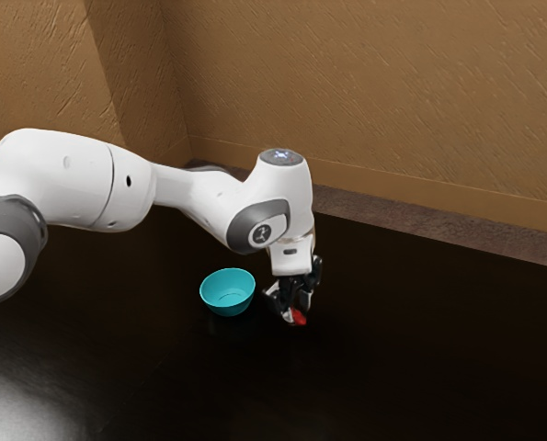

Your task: Take strawberry from the bowl

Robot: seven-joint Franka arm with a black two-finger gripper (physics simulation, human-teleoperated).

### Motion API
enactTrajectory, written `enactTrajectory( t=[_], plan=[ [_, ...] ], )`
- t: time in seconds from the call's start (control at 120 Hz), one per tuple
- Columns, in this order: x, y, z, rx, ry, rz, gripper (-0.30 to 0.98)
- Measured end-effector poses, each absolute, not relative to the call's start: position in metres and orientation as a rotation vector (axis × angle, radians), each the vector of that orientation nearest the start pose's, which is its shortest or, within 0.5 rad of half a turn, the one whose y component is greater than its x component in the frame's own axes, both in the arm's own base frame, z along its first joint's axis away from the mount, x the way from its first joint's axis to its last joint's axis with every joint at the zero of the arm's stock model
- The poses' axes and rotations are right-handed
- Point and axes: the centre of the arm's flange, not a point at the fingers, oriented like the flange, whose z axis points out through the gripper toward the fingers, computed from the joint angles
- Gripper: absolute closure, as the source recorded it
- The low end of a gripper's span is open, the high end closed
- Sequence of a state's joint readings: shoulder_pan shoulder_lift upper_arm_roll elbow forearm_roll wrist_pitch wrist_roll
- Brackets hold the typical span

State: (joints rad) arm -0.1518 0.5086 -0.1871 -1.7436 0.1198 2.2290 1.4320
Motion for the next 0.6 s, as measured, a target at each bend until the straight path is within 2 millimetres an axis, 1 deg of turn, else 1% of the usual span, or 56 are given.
enactTrajectory(
  t=[0.067, 0.133, 0.175, 0.208, 0.217, 0.242, 0.275, 0.317, 0.35, 0.383, 0.417, 0.467, 0.5, 0.55, 0.6],
  plan=[
    [0.629, -0.206, 0.287, -1.933, 2.482, 0.022, 0.27],
    [0.629, -0.206, 0.288, -1.938, 2.479, 0.023, 0.20],
    [0.629, -0.206, 0.298, -1.936, 2.468, 0.006, 0.16],
    [0.630, -0.204, 0.318, -1.935, 2.444, -0.020, 0.14],
    [0.630, -0.203, 0.325, -1.934, 2.436, -0.029, 0.13],
    [0.629, -0.200, 0.350, -1.934, 2.408, -0.054, 0.12],
    [0.626, -0.192, 0.391, -1.943, 2.354, -0.090, 0.10],
    [0.620, -0.169, 0.445, -1.985, 2.258, -0.120, 0.08],
    [0.617, -0.144, 0.483, -2.040, 2.169, -0.134, 0.07],
    [0.617, -0.118, 0.521, -2.114, 2.066, -0.149, 0.06],
    [0.617, -0.094, 0.552, -2.196, 1.964, -0.150, 0.05],
    [0.611, -0.064, 0.582, -2.323, 1.822, -0.125, 0.04],
    [0.607, -0.050, 0.595, -2.392, 1.743, -0.102, 0.04],
    [0.601, -0.038, 0.601, -2.488, 1.649, -0.059, 0.03],
    [0.596, -0.035, 0.601, -2.582, 1.579, -0.025, 0.02]
  ],
)
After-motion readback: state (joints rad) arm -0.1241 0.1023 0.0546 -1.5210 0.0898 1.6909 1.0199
